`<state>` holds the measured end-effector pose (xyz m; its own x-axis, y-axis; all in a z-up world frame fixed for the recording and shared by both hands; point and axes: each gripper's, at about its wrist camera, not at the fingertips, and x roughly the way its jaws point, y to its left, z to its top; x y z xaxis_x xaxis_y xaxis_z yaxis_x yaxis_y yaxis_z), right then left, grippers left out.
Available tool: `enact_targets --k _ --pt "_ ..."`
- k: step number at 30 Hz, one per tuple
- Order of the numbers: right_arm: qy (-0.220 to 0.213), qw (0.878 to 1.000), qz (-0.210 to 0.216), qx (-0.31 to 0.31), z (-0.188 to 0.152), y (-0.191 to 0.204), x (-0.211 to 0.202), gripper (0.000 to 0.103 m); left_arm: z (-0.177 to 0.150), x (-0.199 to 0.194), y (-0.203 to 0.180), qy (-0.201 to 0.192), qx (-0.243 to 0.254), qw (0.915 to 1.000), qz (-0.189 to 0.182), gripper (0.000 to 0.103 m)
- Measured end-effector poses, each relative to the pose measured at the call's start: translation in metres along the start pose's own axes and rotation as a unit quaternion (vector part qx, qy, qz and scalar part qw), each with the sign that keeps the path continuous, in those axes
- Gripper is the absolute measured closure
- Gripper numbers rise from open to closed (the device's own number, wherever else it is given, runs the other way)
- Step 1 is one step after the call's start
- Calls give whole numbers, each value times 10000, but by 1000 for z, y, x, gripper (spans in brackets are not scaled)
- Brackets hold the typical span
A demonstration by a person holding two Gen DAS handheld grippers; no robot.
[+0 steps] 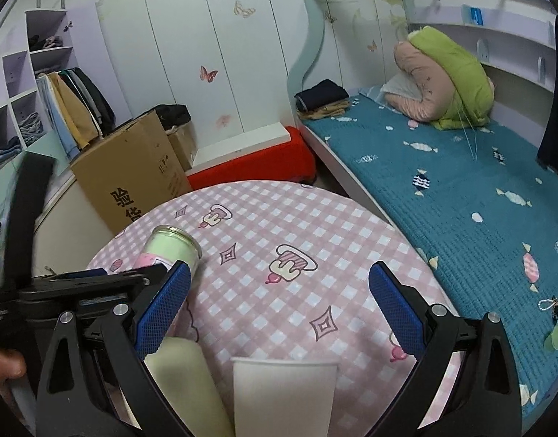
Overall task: Flip cup upright
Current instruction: 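Reach the left gripper to the lying pink-and-green jar and grasp it, then lift the jar with the left gripper toward the right gripper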
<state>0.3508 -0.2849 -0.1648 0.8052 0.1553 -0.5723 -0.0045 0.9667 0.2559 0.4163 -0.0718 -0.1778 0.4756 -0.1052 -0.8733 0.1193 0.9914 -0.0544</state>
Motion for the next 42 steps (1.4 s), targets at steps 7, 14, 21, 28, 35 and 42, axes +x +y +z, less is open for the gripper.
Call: enact_targets --k 7,14,21,28,35,42 --pt "71 9999 107 58 0 -4 15 8 -3 26 5 313 -72 9995 58 8" --pt "109 9996 221 110 -3 -5 16 8 -1 24 -2 197 39 9996 -218 34" --pt "-99 9997 243 21 -3 1 -7 8 8 -29 4 -439 -83 9985 -321 34" --pt "-458 9985 300 -75 -7 15 -64 8 -26 -106 11 -883 54 9957 -284 34" --pt "-389 9980 410 -280 -40 34 -112 8 -100 -135 14 -796 -29 9960 -392 34" --pt "-146 9978 517 -390 -83 44 -138 8 -165 -129 15 -523 -238 9973 -446 33"
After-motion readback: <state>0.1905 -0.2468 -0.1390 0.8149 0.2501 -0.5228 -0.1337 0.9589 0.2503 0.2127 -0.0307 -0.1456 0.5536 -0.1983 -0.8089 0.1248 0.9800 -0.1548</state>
